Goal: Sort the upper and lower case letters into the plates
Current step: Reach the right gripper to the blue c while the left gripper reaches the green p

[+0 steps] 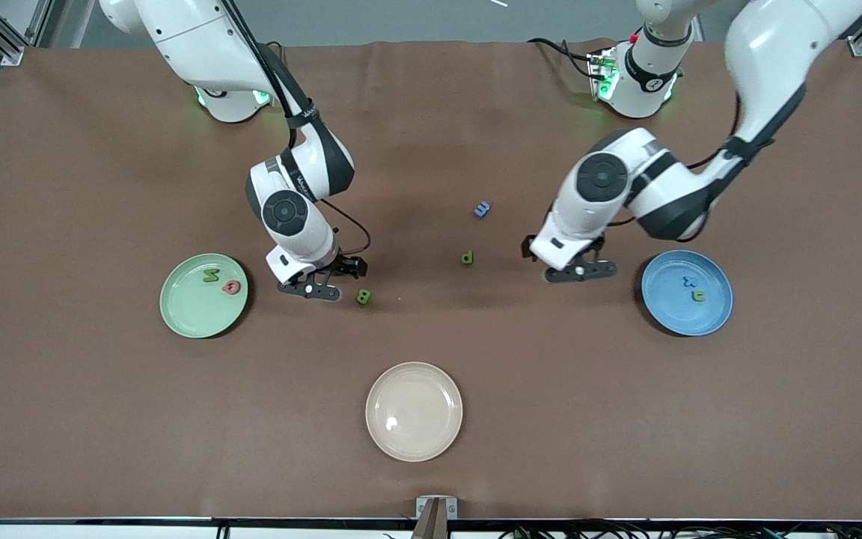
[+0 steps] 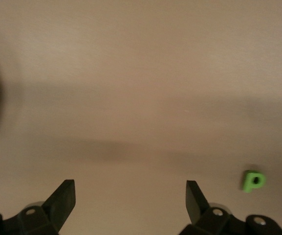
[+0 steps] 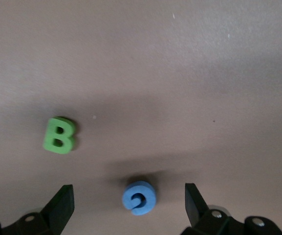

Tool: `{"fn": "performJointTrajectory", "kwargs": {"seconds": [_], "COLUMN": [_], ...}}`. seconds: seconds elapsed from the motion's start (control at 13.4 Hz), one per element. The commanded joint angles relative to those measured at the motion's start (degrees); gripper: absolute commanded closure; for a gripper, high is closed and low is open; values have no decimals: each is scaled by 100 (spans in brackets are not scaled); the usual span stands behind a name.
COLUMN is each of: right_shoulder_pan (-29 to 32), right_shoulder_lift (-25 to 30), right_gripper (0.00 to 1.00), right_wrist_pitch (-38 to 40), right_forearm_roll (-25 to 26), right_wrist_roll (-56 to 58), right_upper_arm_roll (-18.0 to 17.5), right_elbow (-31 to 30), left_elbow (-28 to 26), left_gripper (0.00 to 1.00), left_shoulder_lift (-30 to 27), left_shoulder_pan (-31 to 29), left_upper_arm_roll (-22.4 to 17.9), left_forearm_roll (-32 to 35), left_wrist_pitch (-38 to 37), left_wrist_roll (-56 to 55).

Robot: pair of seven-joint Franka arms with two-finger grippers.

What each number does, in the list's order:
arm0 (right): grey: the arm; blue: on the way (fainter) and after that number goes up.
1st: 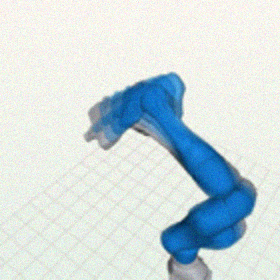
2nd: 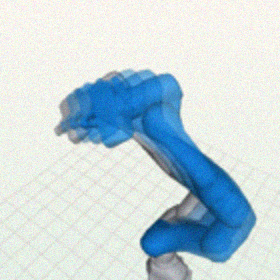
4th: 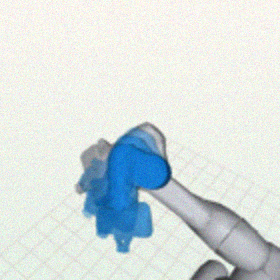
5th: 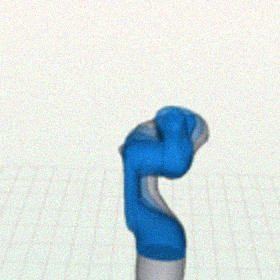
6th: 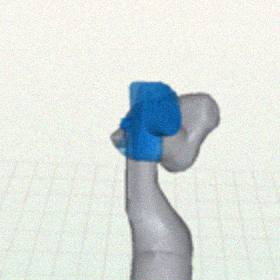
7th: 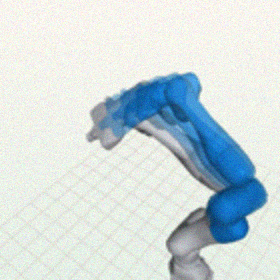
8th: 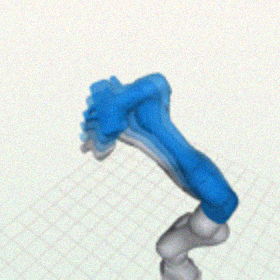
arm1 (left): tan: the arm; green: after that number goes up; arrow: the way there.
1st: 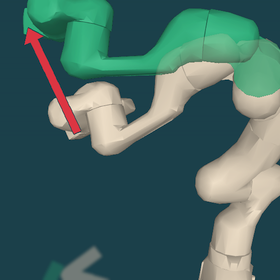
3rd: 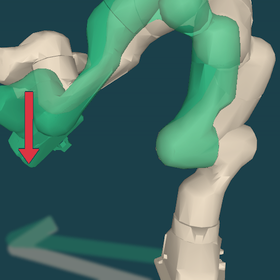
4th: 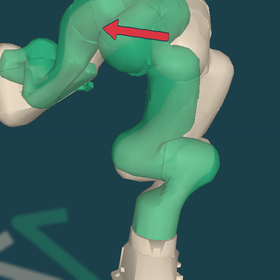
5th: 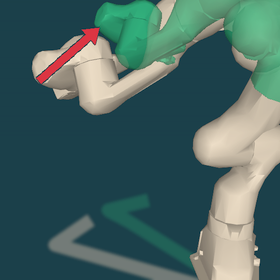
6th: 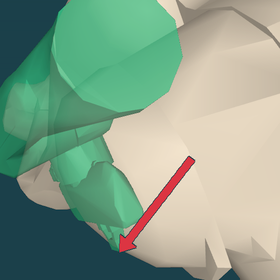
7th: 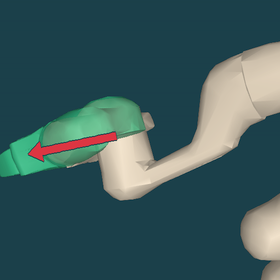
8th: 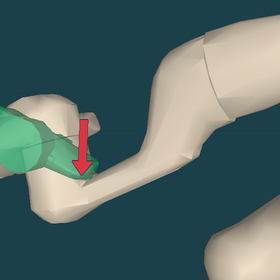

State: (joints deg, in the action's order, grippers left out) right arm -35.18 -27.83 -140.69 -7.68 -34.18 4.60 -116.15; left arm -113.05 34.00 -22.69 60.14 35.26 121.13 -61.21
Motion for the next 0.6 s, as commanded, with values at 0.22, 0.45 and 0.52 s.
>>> {"fn": "performJointTrajectory", "kwargs": {"seconds": [0.22,0.45,0.52], "right_shoulder_pan": [-42,-42,-42], "right_shoulder_lift": [260,234,234], "right_gripper": [0,0,0], "right_wrist_pitch": [-265,-563,-651], "right_forearm_roll": [-6,-6,-6], "right_wrist_roll": [219,228,228], "right_upper_arm_roll": [6,6,6], "right_elbow": [-514,-707,-786], "left_elbow": [1178,1364,1365], "left_gripper": [1,1,1], "left_shoulder_lift": [774,889,889], "left_shoulder_pan": [1950,2679,2891], "left_upper_arm_roll": [-1083,-1670,-1873], "left_forearm_roll": [-19,-98,-107], "left_wrist_pitch": [15,541,691], "left_wrist_roll": [-1094,-1218,-1323]}}
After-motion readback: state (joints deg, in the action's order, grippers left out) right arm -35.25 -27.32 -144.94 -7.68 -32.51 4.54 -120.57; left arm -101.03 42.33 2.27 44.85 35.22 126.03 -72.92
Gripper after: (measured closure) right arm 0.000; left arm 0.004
